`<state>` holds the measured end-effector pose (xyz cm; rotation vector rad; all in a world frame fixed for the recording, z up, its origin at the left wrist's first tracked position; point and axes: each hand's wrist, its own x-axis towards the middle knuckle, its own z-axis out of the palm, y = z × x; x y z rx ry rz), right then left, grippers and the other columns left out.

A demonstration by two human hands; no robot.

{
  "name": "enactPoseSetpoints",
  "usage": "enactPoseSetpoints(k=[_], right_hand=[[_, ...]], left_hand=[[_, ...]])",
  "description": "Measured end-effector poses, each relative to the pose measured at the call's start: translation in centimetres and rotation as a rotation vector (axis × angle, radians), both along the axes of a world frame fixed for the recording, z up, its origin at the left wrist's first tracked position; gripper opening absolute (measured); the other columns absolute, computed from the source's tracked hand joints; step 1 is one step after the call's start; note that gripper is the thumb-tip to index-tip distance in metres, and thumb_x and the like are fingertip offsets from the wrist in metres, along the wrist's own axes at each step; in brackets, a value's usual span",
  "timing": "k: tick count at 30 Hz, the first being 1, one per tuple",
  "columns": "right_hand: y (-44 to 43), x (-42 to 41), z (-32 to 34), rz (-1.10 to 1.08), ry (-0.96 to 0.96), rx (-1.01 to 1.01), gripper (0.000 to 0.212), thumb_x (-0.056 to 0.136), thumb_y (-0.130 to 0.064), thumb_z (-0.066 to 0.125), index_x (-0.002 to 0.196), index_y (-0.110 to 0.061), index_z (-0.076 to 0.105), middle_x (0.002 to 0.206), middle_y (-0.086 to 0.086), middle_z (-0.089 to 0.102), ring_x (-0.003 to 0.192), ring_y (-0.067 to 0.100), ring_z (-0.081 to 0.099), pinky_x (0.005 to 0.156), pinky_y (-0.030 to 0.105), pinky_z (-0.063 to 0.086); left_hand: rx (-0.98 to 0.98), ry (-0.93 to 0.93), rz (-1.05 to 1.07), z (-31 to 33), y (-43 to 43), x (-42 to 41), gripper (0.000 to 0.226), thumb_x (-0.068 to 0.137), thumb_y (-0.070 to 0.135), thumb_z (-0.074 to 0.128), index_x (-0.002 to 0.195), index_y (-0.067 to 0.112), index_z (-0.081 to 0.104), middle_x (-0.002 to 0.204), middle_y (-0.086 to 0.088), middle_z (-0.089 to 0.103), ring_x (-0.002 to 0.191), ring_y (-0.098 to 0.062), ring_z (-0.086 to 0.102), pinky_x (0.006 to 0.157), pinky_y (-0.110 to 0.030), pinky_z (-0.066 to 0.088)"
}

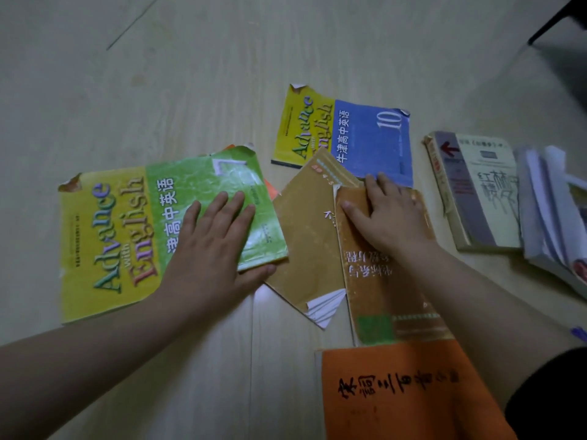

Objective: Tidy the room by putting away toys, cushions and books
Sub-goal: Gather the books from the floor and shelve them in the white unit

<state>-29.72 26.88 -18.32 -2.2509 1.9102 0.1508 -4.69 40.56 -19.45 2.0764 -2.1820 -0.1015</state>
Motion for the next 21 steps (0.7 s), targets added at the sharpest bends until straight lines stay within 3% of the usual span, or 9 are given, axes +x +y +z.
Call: enactPoseSetpoints(k=[2,4,6,8,11,14,16,21], right_hand=[[1.3,-0.3,-0.3,-0.006,-0.002,-0.051,0.074,0.091,-0.065,0.035,0.15,-0.02,0.027,0.156,0.006,0.027,0.14,0.03,0.028,0.109,0.05,0.025],[1.1,-0.7,-0.3,0.016,-0.021,-0.173,0.058,0.094,-0.055,0.041,0.133,-0.013,0.05,0.132,0.012,0.049,0.121,0.035,0.045,0.095,0.044,0.039],[-0.7,-1.5,0.2,0.034,-0.043,-0.251,0.037,0.097,-0.036,0.046,0.113,-0.007,0.062,0.11,0.014,0.056,0.106,0.036,0.051,0.081,0.04,0.043],[-2.8,-2.3,0.8,0.073,0.011,-0.247,0.027,0.097,-0.021,0.047,0.111,-0.006,0.064,0.109,0.015,0.057,0.104,0.037,0.05,0.079,0.041,0.045],[-4.9,-2.4,2.3,0.153,0.114,-0.113,0.021,0.091,-0.015,0.054,0.11,-0.01,0.063,0.111,0.013,0.061,0.106,0.037,0.048,0.085,0.044,0.049],[-5.1,-2.5,3.1,0.11,0.028,0.091,0.045,0.09,-0.019,0.064,0.133,-0.012,0.052,0.136,0.013,0.052,0.123,0.035,0.047,0.099,0.042,0.043],[-4.6,-3.6,3.0,0.031,-0.087,0.104,0.06,0.089,-0.022,0.067,0.143,-0.014,0.043,0.149,0.01,0.041,0.133,0.031,0.041,0.105,0.039,0.036],[-4.6,-4.8,2.2,-0.431,-0.573,0.053,0.081,0.081,-0.038,0.074,0.145,-0.008,0.035,0.147,0.012,0.041,0.132,0.031,0.043,0.1,0.04,0.039]], left_hand=[[0.008,-0.006,-0.006,0.0,0.1,-0.1,0.092,0.078,0.076,0.036,0.144,0.012,0.038,0.155,-0.007,0.03,0.145,-0.025,0.022,0.117,-0.051,0.013],[0.012,-0.007,-0.005,-0.1,0.2,-0.3,0.092,0.078,0.076,0.036,0.145,0.013,0.038,0.155,-0.007,0.03,0.145,-0.025,0.022,0.117,-0.052,0.013],[0.008,-0.006,-0.006,0.0,0.1,-0.5,0.092,0.078,0.075,0.036,0.145,0.013,0.037,0.156,-0.007,0.029,0.145,-0.025,0.021,0.117,-0.052,0.013],[0.003,-0.01,-0.008,0.1,0.0,-0.6,0.092,0.078,0.075,0.037,0.145,0.013,0.037,0.156,-0.007,0.029,0.145,-0.025,0.022,0.117,-0.052,0.014],[0.016,-0.014,-0.01,0.1,0.0,-0.3,0.092,0.078,0.075,0.034,0.146,0.012,0.037,0.156,-0.008,0.029,0.146,-0.026,0.022,0.117,-0.053,0.015],[0.021,-0.027,-0.009,-0.1,0.3,0.0,0.092,0.078,0.075,0.034,0.146,0.012,0.037,0.156,-0.008,0.028,0.146,-0.026,0.021,0.117,-0.053,0.013],[0.023,-0.028,-0.011,-0.1,0.5,-0.1,0.092,0.078,0.075,0.035,0.145,0.012,0.037,0.156,-0.008,0.029,0.145,-0.026,0.022,0.117,-0.052,0.013],[0.006,-0.017,-0.015,0.1,0.3,-0.4,0.092,0.078,0.075,0.033,0.144,0.011,0.039,0.154,-0.009,0.032,0.144,-0.027,0.025,0.116,-0.053,0.014]])
